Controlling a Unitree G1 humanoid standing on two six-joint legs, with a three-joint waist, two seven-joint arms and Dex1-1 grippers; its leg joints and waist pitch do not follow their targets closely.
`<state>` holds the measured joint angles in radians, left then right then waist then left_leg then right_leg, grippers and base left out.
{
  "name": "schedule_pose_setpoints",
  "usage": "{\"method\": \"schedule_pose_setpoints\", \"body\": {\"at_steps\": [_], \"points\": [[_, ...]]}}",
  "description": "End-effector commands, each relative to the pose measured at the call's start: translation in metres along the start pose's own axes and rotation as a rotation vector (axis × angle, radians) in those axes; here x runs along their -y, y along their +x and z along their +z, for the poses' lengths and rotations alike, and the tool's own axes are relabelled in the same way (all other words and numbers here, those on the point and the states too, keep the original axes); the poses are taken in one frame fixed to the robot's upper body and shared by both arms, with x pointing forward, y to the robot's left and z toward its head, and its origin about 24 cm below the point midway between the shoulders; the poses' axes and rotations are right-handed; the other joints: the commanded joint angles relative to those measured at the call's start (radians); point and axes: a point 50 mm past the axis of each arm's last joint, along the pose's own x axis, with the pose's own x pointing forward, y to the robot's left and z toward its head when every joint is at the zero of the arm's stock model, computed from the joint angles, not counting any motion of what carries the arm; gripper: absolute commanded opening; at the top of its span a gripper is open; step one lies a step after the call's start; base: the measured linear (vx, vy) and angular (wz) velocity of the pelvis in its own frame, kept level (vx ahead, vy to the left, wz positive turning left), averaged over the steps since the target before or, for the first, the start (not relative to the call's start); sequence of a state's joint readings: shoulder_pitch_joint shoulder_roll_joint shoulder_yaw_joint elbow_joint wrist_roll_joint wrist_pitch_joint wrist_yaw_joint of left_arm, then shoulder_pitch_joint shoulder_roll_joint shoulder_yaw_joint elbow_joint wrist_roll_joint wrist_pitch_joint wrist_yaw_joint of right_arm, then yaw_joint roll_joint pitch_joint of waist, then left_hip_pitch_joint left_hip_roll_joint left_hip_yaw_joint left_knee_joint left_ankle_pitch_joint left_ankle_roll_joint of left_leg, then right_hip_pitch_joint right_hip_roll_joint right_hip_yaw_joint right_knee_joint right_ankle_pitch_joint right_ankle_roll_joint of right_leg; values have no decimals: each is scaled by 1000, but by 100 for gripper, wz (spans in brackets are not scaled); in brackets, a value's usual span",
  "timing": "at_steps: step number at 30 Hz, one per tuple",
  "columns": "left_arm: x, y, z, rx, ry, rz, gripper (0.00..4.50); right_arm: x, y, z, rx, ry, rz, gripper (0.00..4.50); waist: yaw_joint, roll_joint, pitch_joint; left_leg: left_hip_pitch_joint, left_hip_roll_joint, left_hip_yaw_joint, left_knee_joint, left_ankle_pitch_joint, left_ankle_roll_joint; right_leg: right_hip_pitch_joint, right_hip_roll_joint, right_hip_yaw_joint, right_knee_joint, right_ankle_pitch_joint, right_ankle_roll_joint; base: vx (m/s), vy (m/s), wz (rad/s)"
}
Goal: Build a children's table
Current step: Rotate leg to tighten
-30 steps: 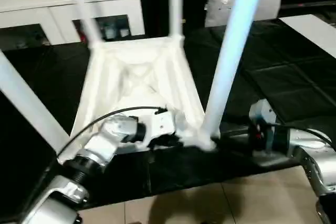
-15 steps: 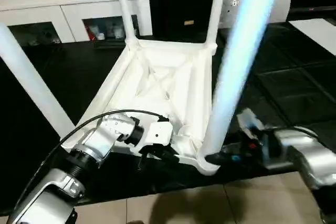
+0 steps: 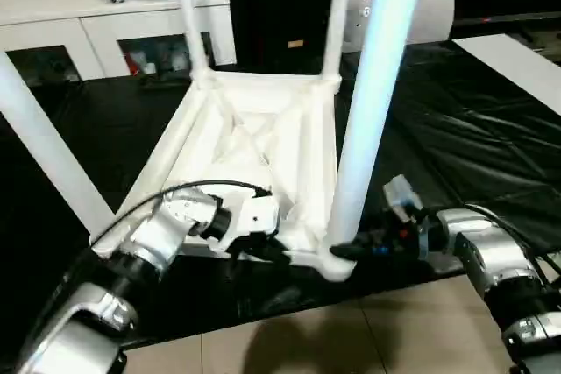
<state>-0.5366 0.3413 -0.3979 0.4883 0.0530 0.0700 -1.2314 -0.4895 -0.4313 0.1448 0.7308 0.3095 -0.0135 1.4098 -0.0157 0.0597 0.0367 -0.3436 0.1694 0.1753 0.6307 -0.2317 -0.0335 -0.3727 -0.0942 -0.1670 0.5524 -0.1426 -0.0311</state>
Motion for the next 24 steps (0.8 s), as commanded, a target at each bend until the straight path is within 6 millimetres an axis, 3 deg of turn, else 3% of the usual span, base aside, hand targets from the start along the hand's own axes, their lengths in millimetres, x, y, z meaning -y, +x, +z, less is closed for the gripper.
{"method": "schedule_pose_setpoints", "body": {"at_steps": [1, 2, 3, 4, 5, 6, 7, 8, 9, 10, 13, 14, 17, 20, 22, 23, 24], "points": [[7, 13, 21, 108, 10, -26, 0, 12, -8, -25, -87, 102, -269, 203, -12, -10, -38, 9, 66, -47, -87, -422, 15, 28, -86, 39, -105, -671, -42, 0, 0, 0], [7, 15, 23, 120, -14, 9, 0, 17, -6, -25, -74, 106, -349, 203, -34, -12, -34, 4, 63, -52, -84, -445, 10, 29, -84, 28, -109, -700, -26, 0, 0, 0], [6, 16, 23, 121, -15, 10, 0, 17, -6, -25, -73, 107, -353, 200, -55, -4, -32, 8, 62, -56, -83, -475, 2, 30, -84, 13, -120, -717, -9, 0, 0, 0], [6, 16, 24, 125, -24, 26, 0, 19, -5, -26, -65, 112, -389, 199, -66, -4, -33, 9, 63, -59, -83, -491, -1, 32, -84, 6, -124, -718, -1, 0, 0, 0], [5, 20, 28, 135, -43, 72, 0, 14, 8, -23, -43, 93, -432, 199, -88, -3, -31, 5, 64, -66, -85, -525, -5, 37, -83, -6, -127, -720, 14, 0, 0, 0], [5, 21, 28, 136, -47, 79, 0, 13, 10, -22, -39, 92, -439, 199, -96, 0, -34, 11, 60, -67, -86, -518, -15, 34, -85, -4, -131, -702, 15, 0, 0, 0], [4, 25, 32, 144, -71, 126, 0, 8, 22, -19, -12, 90, -486, 198, -110, -1, -30, -2, 62, -73, -93, -509, -19, 42, -88, -6, -130, -689, 13, 0, 0, 0], [0, 31, 38, 151, -105, 202, 0, 2, 44, -4, 24, 85, -562, 198, -116, -3, -34, -6, 60, -74, -90, -504, -21, 43, -90, -11, -130, -695, 18, 0, 0, 0], [0, 32, 40, 153, -112, 217, 0, 1, 48, 0, 29, 84, -579, 198, -125, -6, -31, -9, 56, -75, -92, -480, -30, 42, -85, -11, -132, -690, 24, 0, 0, 0], [-2, 35, 42, 158, -126, 250, 0, 1, 57, 7, 32, 82, -614, 198, -137, -6, -32, -14, 52, -80, -87, -480, -33, 44, -89, -22, -134, -715, 37, 0, 0, 0], [-6, 40, 47, 166, -147, 310, 0, 3, 66, 16, 38, 78, -641, 198, -162, 4, -32, -15, 57, -87, -88, -536, -25, 46, -92, -30, -138, -716, 64, 0, 0, 0], [-8, 42, 49, 168, -155, 334, 0, 4, 69, 18, 44, 77, -641, 198, -167, 0, -31, -16, 60, -87, -90, -546, -24, 44, -93, -28, -134, -708, 62, 0, 0, 0], [-9, 47, 59, 180, -169, 390, 0, 4, 73, 31, 115, 80, -632, 265, -175, -3, -31, -20, 58, -87, -88, -534, -21, 41, -104, -22, -131, -699, 51, 0, 0, 0], [-8, 46, 58, 171, -160, 392, 0, 0, 68, 34, 139, 79, -644, 285, -168, -9, -36, -30, 47, -80, -87, -453, -5, 41, -108, -12, -132, -679, 45, 0, 0, 0], [-9, 41, 53, 155, -139, 394, 0, -4, 58, 37, 148, 59, -633, 301, -152, -4, -42, -37, 56, -80, -95, -376, 21, 43, -111, 8, -119, -586, 17, 25, -2, 5], [-9, 41, 53, 155, -139, 394, 0, -4, 58, 37, 148, 59, -633, 315, -152, -7, -44, -44, 59, -82, -96, -353, 27, 46, -111, 13, -112, -551, 4, 51, -3, 9], [-9, 37, 50, 154, -121, 381, 0, -5, 51, 37, 147, 44, -606, 330, -147, -4, -51, -56, 63, -85, -95, -287, 46, 56, -113, 19, -95, -459, -26, 63, -3, 5]]}}
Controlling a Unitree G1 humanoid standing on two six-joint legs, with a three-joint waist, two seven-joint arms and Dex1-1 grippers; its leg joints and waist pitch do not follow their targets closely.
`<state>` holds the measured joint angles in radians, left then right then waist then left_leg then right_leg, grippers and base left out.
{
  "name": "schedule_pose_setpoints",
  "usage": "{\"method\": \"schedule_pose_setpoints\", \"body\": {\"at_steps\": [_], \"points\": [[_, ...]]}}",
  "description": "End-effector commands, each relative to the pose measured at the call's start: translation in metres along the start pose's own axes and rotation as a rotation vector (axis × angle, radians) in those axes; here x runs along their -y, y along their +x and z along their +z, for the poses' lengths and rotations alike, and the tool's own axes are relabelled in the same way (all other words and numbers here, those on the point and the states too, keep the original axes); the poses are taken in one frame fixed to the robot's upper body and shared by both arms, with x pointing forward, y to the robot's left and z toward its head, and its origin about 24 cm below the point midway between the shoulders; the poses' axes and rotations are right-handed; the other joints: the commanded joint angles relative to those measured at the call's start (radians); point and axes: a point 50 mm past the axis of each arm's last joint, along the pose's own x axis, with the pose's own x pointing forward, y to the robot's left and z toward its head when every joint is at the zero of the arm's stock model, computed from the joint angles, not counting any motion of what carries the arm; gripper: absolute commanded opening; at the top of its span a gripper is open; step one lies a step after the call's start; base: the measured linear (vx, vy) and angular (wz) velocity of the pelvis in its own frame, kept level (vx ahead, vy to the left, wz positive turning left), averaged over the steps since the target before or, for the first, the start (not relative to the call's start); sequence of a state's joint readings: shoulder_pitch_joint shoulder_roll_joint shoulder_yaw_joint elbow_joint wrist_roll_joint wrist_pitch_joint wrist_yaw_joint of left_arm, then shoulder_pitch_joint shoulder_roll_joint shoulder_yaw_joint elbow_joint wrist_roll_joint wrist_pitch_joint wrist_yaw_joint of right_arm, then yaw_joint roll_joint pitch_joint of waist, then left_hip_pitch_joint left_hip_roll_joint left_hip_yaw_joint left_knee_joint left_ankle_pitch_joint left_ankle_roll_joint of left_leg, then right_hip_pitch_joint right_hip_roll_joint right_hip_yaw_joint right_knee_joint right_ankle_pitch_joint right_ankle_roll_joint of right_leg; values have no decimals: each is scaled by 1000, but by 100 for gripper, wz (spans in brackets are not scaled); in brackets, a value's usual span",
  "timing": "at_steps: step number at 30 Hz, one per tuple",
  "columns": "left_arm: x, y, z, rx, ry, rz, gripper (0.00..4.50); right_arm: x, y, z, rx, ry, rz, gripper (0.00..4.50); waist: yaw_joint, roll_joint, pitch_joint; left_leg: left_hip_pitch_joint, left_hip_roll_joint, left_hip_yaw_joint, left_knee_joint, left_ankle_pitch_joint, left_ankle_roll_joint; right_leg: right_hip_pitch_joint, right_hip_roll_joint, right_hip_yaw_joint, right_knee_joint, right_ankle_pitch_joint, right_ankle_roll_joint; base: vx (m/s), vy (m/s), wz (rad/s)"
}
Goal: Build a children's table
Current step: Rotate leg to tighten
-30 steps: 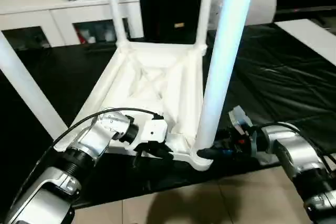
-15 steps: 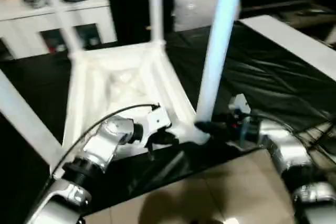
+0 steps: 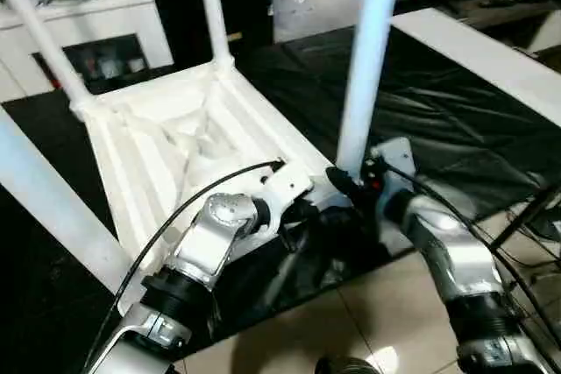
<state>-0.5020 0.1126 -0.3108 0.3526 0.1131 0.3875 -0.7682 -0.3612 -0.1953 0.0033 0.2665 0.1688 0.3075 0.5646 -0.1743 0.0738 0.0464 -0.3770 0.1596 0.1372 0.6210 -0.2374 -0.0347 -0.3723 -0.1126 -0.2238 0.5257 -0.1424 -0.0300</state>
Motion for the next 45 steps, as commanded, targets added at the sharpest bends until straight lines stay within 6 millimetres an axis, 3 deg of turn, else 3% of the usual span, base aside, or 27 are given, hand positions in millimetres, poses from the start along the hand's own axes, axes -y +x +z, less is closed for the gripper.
{"method": "schedule_pose_setpoints", "body": {"at_steps": [1, 2, 3, 4, 6, 7, 10, 14, 17, 18, 21, 23, 25, 27, 29, 32, 38, 42, 45], "points": [[3, -1, 14, 88, 80, -63, 0, -12, -4, 6, 13, -25, 171, 330, 18, -13, -63, -25, 75, -48, -84, -250, 64, 58, -93, 79, -62, -409, -35, 64, -6, 2], [0, -6, 9, 84, 101, -93, 0, -4, -17, 6, -10, -73, 239, 339, 29, -17, -76, -27, 78, -45, -74, -155, 106, 59, -92, 88, -39, -269, -67, 64, -6, 2], [0, -6, 9, 84, 101, -93, 0, -4, -17, 6, -10, -73, 239, 344, 41, -19, -79, -34, 79, -43, -68, -64, 163, 63, -90, 93, -18, -135, -103, 55, -16, 1], [-1, -7, 6, 78, 112, -108, 0, -1, -23, 7, -20, -90, 273, 361, 59, -24, -77, -31, 72, -35, -60, -24, 202, 58, -90, 95, -15, -84, -118, 0, 0, 0], [-2, -9, 4, 75, 125, -125, 0, 1, -28, 7, -28, -105, 304, 373, 74, -25, -78, -33, 66, -28, -55, -5, 222, 62, -91, 96, -12, -84, -119, 0, 0, 0], [-3, -12, 0, 54, 156, -158, 0, 5, -37, 10, -43, -130, 359, 386, 99, -26, -77, -31, 64, -23, -54, 6, 227, 58, -86, 95, -14, -124, -107, 0, 0, 0], [-2, -17, -4, 37, 204, -218, 0, 9, -47, 14, -67, -157, 409, 414, 130, -26, -73, -20, 74, -19, -57, -14, 209, 50, -78, 96, -23, -214, -84, 0, 0, 0], [5, -26, -12, 7, 294, -400, 0, 12, -61, 19, -118, -192, 548, 414, 162, -25, -70, -9, 83, -17, -63, -68, 168, 45, -77, 101, -27, -287, -80, 0, 0, 0], [6, -32, -16, -16, 332, -485, 0, 10, -66, 19, -143, -177, 646, 414, 183, -22, -69, 1, 90, -13, -66, -73, 149, 38, -75, 107, -25, -289, -91, 0, 0, 0], [6, -33, -16, -19, 354, -510, 0, 10, -67, 19, -151, -180, 679, 388, 194, -26, -71, 3, 92, -12, -66, -63, 146, 37, -76, 108, -22, -271, -98, 0, 0, 0], [4, -39, -18, -56, 405, -595, 0, 7, -68, 17, -186, -180, 770, 374, 216, -27, -76, 4, 93, -9, -63, -28, 148, 38, -77, 112, -9, -216, -117, 0, 0, 0], [4, -40, -19, -61, 413, -608, 0, 6, -68, 17, -191, -180, 781, 345, 222, -27, -74, 4, 94, -7, -63, -21, 150, 35, -79, 114, -6, -204, -125, 0, 0, 0], [5, -40, -17, -56, 425, -633, 0, 6, -68, 16, -200, -175, 805, 332, 233, -31, -72, 5, 89, -2, -64, -56, 125, 38, -82, 114, -13, -265, -118, 0, 0, 0], [7, -40, -15, -46, 430, -671, 0, 5, -68, 15, -213, -167, 834, 315, 234, -35, -68, 2, 86, -1, -68, -84, 108, 40, -80, 114, -19, -319, -103, 0, 0, 0], [8, -40, -14, -46, 433, -691, 0, 5, -66, 13, -222, -164, 848, 292, 236, -34, -67, 7, 85, 1, -69, -110, 93, 37, -80, 115, -27, -372, -88, 0, 0, 0], [8, -40, -14, -48, 437, -707, 0, 7, -60, 11, -237, -149, 868, 269, 233, -34, -66, 10, 82, 3, -69, -129, 82, 36, -76, 114, -32, -410, -73, 0, 0, 0], [7, -40, -15, -46, 423, -719, 0, 8, -50, 5, -253, -117, 892, 218, 228, -36, -66, 10, 82, 4, -70, -139, 80, 34, -72, 119, -32, -422, -81, 0, 0, 0], [7, -40, -16, -37, 392, -716, 0, 8, -44, -3, -254, -89, 893, 209, 225, -41, -67, 11, 81, 6, -70, -138, 77, 34, -73, 120, -34, -429, -84, 0, 0, 0], [5, -41, -16, -28, 341, -672, 0, 11, -40, -10, -253, -62, 859, 208, 219, -36, -64, 11, 81, 5, -71, -153, 74, 34, -72, 118, -38, -447, -86, 0, 0, 0]]}}
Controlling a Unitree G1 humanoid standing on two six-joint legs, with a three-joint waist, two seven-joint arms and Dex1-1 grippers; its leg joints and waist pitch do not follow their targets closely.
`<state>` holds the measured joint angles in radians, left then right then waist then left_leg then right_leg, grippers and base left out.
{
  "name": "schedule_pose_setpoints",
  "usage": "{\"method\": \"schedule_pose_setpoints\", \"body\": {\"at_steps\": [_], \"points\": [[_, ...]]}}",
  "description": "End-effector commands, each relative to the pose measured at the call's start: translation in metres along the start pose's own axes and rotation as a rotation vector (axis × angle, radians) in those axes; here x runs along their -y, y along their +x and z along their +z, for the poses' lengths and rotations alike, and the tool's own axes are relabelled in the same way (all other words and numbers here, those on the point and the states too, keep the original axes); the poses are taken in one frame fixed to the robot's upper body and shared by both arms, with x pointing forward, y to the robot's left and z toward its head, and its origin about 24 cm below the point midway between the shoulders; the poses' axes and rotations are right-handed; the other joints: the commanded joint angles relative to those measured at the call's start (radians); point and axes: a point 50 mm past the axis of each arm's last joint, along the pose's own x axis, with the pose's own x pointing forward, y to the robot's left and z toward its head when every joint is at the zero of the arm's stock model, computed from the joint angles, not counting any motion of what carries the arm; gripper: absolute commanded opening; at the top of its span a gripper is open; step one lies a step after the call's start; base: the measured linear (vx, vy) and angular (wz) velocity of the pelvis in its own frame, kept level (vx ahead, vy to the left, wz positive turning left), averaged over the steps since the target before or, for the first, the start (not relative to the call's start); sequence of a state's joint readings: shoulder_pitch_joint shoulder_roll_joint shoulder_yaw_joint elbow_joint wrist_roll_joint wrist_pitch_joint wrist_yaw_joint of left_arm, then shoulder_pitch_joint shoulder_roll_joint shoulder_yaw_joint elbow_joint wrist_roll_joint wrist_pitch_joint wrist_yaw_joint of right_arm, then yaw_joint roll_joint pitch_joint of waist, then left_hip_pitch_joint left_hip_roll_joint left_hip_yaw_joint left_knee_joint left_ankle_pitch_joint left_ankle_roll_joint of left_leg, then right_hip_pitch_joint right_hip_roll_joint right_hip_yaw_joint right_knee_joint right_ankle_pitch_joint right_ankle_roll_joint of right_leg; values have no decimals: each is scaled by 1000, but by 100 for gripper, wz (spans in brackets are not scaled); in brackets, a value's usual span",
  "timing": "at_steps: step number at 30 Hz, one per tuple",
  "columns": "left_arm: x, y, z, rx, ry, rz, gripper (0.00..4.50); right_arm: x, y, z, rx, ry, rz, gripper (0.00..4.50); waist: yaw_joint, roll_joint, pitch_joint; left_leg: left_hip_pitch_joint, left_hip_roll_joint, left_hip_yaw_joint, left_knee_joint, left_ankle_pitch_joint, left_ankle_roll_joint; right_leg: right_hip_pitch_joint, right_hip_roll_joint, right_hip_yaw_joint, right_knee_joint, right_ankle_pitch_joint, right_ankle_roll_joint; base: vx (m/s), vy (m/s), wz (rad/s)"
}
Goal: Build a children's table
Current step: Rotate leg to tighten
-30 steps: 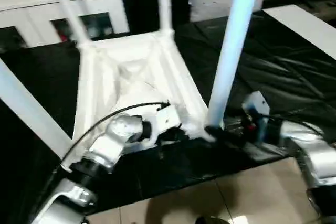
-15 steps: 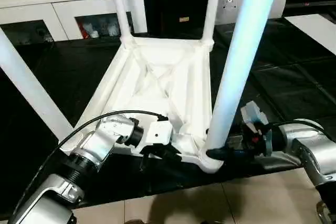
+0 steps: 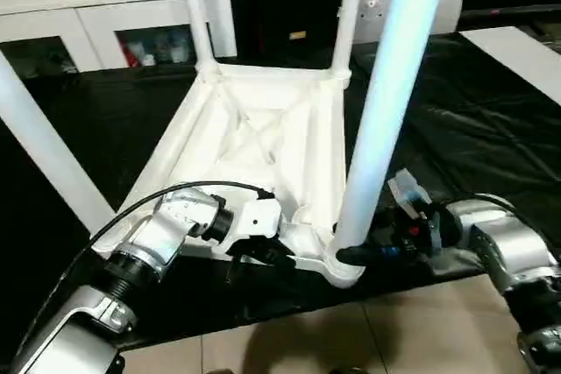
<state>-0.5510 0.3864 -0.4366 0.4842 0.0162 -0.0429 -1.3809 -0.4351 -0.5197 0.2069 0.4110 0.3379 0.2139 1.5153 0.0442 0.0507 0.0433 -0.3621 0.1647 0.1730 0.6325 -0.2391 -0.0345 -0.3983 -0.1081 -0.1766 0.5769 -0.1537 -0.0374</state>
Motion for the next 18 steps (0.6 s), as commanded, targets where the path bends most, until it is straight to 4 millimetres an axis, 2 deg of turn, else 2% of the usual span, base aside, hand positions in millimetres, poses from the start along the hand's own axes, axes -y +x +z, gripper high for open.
{"method": "schedule_pose_setpoints", "body": {"at_steps": [1, 2, 3, 5, 6, 7, 8, 9, 10, 11, 12, 13, 14, 15, 16, 18], "points": [[4, 10, 11, 45, 14, -48, 0, 10, 1, -12, -28, 60, -96, 207, -6, -14, -59, -3, 74, -31, -83, -174, 65, 61, -78, 69, -92, -462, -78, 0, 0, 0], [2, 9, 11, 60, -22, -4, 0, 14, 1, -15, -23, 69, -145, 207, -8, -12, -57, -1, 74, -32, -83, -188, 60, 60, -78, 67, -94, -480, -76, 0, 0, 0], [1, 9, 11, 65, -33, 10, 0, 16, 1, -16, -22, 72, -162, 207, -18, -14, -53, 3, 73, -33, -85, -220, 49, 59, -77, 64, -101, -523, -67, 0, 0, 0], [-2, 9, 13, 87, -68, 72, 0, 23, 1, -18, -12, 76, -257, 206, -30, -15, -44, 13, 68, -35, -81, -279, 31, 53, -76, 56, -114, -613, -41, 0, 0, 0], [-4, 9, 14, 99, -94, 117, 0, 31, 2, -18, 0, 90, -347, 206, -43, -16, -42, 20, 61, -36, -76, -307, 18, 50, -75, 47, -126, -668, -14, 0, 0, 0], [-8, 11, 17, 122, -151, 207, 0, 43, 1, -17, 16, 110, -516, 205, -62, -15, -42, 18, 61, -42, -75, -329, 5, 54, -76, 37, -127, -685, -2, 0, 0, 0], [-8, 11, 17, 122, -151, 207, 0, 43, 1, -17, 16, 110, -517, 203, -73, -15, -41, 10, 62, -47, -76, -336, -3, 58, -75, 31, -126, -686, 7, 0, 0, 0], [-11, 14, 20, 137, -188, 273, 0, 42, 7, -20, 25, 117, -597, 202, -93, -11, -44, 10, 63, -53, -75, -357, -10, 62, -74, 21, -132, -686, 28, 0, 0, 0], [-12, 15, 22, 143, -201, 302, 0, 38, 12, -20, 33, 118, -625, 200, -108, -4, -46, 9, 69, -58, -83, -364, -9, 67, -76, 20, -133, -646, 24, 0, 0, 0], [-13, 15, 23, 143, -203, 306, 0, 38, 13, -20, 34, 118, -629, 200, -115, -2, -46, 6, 73, -59, -87, -359, -8, 72, -78, 24, -132, -609, 16, 0, 0, 0], [-17, 20, 27, 155, -232, 377, 0, 39, 24, -16, 45, 136, -713, 200, -129, -2, -50, -9, 78, -65, -94, -349, -2, 80, -81, 25, -119, -544, -3, 0, 0, 0], [-21, 23, 30, 163, -254, 430, 0, 42, 31, -11, 49, 153, -778, 200, -134, -5, -53, -5, 76, -61, -93, -322, -5, 73, -79, 28, -120, -507, -22, 0, 0, 0], [-22, 23, 31, 164, -256, 439, 0, 42, 33, -10, 53, 153, -785, 200, -139, -7, -55, -5, 73, -61, -92, -315, -6, 71, -81, 30, -118, -503, -30, 0, 0, 0], [-26, 27, 35, 173, -268, 503, 0, 45, 42, -3, 81, 140, -814, 200, -150, -6, -53, -11, 68, -58, -89, -307, 4, 72, -84, 29, -118, -511, -39, 0, 0, 0], [-29, 30, 38, 184, -276, 534, 0, 46, 49, 2, 104, 135, -810, 200, -152, -7, -53, -4, 65, -55, -85, -311, 11, 68, -84, 26, -126, -536, -32, 0, 0, 0], [-31, 35, 43, 205, -284, 553, 0, 46, 57, 7, 126, 126, -807, 200, -155, -7, -54, -5, 62, -53, -83, -300, 20, 68, -85, 28, -125, -538, -32, 0, 0, 0]]}}
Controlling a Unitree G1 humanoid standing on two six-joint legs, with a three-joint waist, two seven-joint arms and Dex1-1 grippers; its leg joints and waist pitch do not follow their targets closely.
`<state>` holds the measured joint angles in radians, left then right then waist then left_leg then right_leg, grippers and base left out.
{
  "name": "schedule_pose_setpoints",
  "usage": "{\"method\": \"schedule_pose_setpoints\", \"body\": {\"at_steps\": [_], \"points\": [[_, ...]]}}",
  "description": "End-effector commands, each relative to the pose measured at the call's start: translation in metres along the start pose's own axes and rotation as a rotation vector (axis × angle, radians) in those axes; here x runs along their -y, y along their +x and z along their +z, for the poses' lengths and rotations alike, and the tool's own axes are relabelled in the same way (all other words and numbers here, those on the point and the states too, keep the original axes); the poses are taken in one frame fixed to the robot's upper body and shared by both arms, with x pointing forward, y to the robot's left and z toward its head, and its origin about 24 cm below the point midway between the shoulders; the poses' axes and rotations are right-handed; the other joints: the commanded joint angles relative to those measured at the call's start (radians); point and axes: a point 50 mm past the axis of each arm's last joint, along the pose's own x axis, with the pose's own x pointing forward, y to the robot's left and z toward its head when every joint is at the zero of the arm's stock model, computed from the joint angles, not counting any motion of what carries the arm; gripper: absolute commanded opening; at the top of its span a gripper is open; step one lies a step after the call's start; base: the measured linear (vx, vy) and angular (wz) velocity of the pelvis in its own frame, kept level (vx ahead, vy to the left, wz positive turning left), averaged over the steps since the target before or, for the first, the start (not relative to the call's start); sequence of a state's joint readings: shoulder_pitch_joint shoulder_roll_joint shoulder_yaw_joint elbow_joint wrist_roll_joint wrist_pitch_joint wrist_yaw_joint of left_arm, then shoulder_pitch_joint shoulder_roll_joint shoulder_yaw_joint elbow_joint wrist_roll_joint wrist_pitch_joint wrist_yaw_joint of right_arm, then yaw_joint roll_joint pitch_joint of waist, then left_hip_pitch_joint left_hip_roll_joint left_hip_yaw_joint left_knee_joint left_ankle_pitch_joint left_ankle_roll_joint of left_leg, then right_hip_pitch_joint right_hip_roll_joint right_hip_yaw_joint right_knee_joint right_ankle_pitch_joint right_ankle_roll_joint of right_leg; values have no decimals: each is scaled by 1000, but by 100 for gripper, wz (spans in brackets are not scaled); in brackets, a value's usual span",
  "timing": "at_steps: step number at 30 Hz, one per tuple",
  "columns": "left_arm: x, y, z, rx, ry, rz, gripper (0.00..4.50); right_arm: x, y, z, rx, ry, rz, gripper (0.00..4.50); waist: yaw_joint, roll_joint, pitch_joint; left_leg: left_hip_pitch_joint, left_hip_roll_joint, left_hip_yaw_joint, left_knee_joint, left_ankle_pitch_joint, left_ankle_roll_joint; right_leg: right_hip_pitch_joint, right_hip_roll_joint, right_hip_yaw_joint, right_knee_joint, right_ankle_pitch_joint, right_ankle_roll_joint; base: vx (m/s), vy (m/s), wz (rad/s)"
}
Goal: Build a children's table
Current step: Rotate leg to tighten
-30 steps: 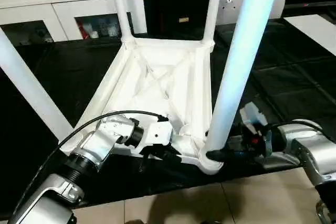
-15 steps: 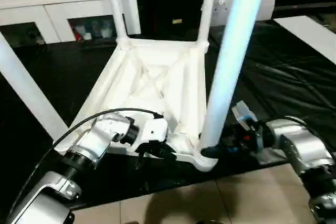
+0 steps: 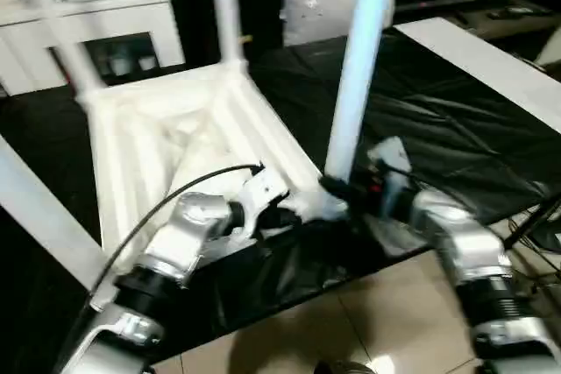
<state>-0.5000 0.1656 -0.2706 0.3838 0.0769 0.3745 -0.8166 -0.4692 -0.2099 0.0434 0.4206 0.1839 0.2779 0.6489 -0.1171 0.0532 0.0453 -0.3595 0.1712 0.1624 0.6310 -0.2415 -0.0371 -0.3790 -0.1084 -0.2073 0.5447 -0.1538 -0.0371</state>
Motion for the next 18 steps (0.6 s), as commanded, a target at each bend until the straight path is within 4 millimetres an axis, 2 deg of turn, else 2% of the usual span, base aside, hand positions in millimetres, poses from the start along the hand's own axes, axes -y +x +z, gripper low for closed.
{"method": "schedule_pose_setpoints", "body": {"at_steps": [1, 3, 4, 5, 6, 7, 8, 9, 10, 11, 12, 13, 14, 15, 16, 17, 18], "points": [[17, 13, 35, 151, 25, -52, 0, -14, 13, -7, -39, 26, 14, 267, 8, -11, -59, -15, 59, -43, -84, -259, 40, 52, -85, 64, -88, -495, -39, 0, 0, 0], [18, 14, 36, 150, 25, -53, 0, -14, 13, -3, -25, 32, 12, 267, 11, -10, -63, -17, 63, -41, -84, -211, 61, 54, -85, 72, -77, -423, -62, 0, 0, 0], [17, 14, 37, 142, 30, -48, 0, -15, 10, 2, -6, 22, 15, 293, 13, -10, -64, -19, 64, -41, -84, -195, 69, 55, -86, 74, -72, -400, -71, 0, 0, 0], [14, 12, 37, 127, 39, -43, 0, -14, 4, 8, 12, 18, 30, 293, 22, -7, -68, -16, 67, -40, -83, -146, 85, 55, -83, 79, -64, -342, -89, 0, 0, 0], [12, 11, 36, 119, 46, -37, 0, -13, -1, 11, 25, 9, 43, 293, 31, -10, -72, -19, 69, -40, -78, -94, 107, 55, -81, 84, -52, -277, -105, 0, 0, 0], [11, 10, 36, 117, 48, -35, 0, -13, -2, 12, 29, 6, 48, 308, 41, -7, -79, -23, 69, -39, -73, -30, 133, 59, -83, 86, -37, -191, -125, 0, 0, 0], [9, 8, 34, 114, 56, -37, 0, -12, -7, 13, 34, -1, 76, 315, 49, 7, -79, -21, 68, -39, -70, -3, 145, 57, -83, 86, -33, -153, -135, 0, 0, 0], [7, 7, 33, 112, 60, -39, 0, -12, -10, 13, 34, -5, 94, 318, 54, -1, -80, -23, 66, -37, -68, 18, 158, 57, -81, 87, -32, -123, -137, 0, 0, 0], [6, 6, 32, 108, 67, -48, 0, -12, -13, 14, 33, -11, 111, 328, 64, -2, -82, -29, 62, -36, -63, 44, 179, 61, -81, 88, -21, -77, -147, 0, 0, 0], [5, 3, 29, 99, 91, -70, 0, -10, -20, 14, 29, -38, 159, 351, 73, -3, -84, -28, 63, -34, -61, 65, 198, 58, -81, 88, -17, -56, -154, 0, 0, 0], [5, 2, 28, 96, 99, -78, 0, -10, -23, 14, 27, -50, 176, 357, 82, -7, -79, -30, 57, -28, -60, 48, 208, 56, -78, 87, -24, -90, -142, 0, 0, 0], [4, 0, 24, 84, 113, -98, 0, -7, -29, 13, 12, -77, 207, 357, 95, -4, -75, -27, 55, -26, -61, 11, 197, 54, -77, 85, -34, -162, -124, 0, 0, 0], [3, 0, 24, 84, 113, -99, 0, -7, -29, 13, 11, -78, 208, 363, 99, -4, -74, -27, 54, -24, -61, -8, 187, 54, -76, 85, -37, -201, -113, 0, 0, 0], [2, -5, 19, 60, 136, -132, 0, -2, -40, 12, -15, -110, 245, 375, 109, -1, -72, -24, 57, -26, -65, -29, 162, 55, -76, 82, -44, -262, -95, 0, 0, 0], [1, -7, 17, 53, 148, -147, 0, 1, -44, 12, -25, -121, 255, 387, 112, -1, -71, -23, 58, -25, -66, -37, 153, 53, -73, 82, -47, -283, -84, 0, 0, 0], [0, -10, 14, 38, 166, -176, 0, 5, -50, 13, -41, -135, 275, 396, 118, -8, -69, -18, 61, -25, -69, -64, 139, 50, -72, 83, -50, -319, -70, 0, 0, 0], [-1, -14, 12, 28, 187, -211, 0, 8, -56, 13, -55, -146, 300, 402, 122, -6, -69, -16, 62, -25, -70, -72, 134, 49, -71, 83, -51, -331, -65, 0, 0, 0]]}}
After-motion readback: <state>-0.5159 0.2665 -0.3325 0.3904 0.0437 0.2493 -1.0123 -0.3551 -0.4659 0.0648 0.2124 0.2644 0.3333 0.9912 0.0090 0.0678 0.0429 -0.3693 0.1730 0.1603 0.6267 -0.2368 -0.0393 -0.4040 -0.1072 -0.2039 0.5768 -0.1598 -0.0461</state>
